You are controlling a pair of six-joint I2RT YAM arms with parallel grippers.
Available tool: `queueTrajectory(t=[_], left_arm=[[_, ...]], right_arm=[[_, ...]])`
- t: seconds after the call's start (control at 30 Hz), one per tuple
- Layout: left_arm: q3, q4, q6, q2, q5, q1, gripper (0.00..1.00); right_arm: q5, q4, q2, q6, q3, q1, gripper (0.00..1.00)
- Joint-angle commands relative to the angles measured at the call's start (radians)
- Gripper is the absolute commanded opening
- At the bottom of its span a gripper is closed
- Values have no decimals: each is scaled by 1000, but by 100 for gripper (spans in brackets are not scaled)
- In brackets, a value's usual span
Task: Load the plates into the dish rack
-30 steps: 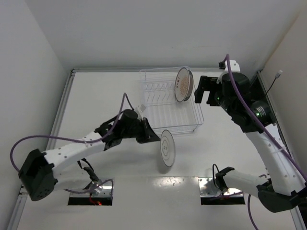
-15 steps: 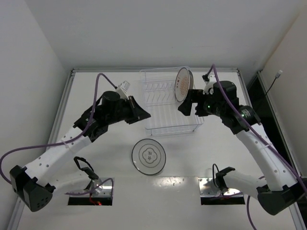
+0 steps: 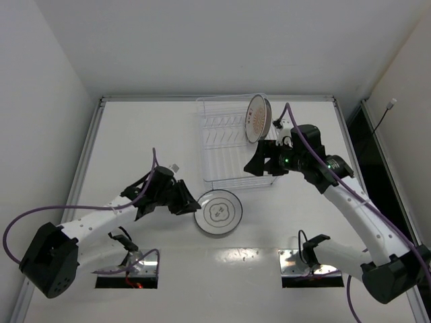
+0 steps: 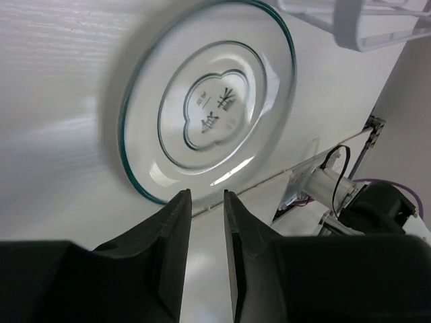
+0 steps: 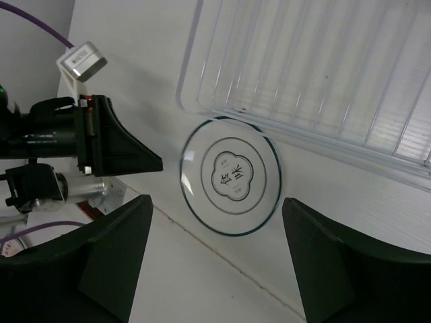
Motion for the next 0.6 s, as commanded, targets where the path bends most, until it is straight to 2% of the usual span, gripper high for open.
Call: queueTrajectory(t=[0.0, 0.1, 0.27, 0.37, 0.43, 0.5, 0.57], left_arm=[[3, 145, -64, 37, 41, -13, 23], [3, 145, -64, 68, 31, -24, 26], [-50, 135, -76, 102, 13, -24, 48], [-137, 187, -100, 113, 13, -24, 62], [-180, 262, -134, 125, 22, -24, 68], [-214, 320, -145, 149, 38, -13, 69], [-214, 320, -145, 150, 38, -4, 74]], right_arm=[[-36, 62, -28, 6, 21, -6, 73], [-47, 39, -19, -4, 21, -6, 73], [-38, 39, -51, -4, -18, -6, 73], [-28, 39, -60, 5, -27, -6, 73], [-28, 39, -61, 5, -27, -6, 73], [-28, 39, -61, 5, -36, -6, 73], [-28, 39, -61, 5, -36, -6, 73]])
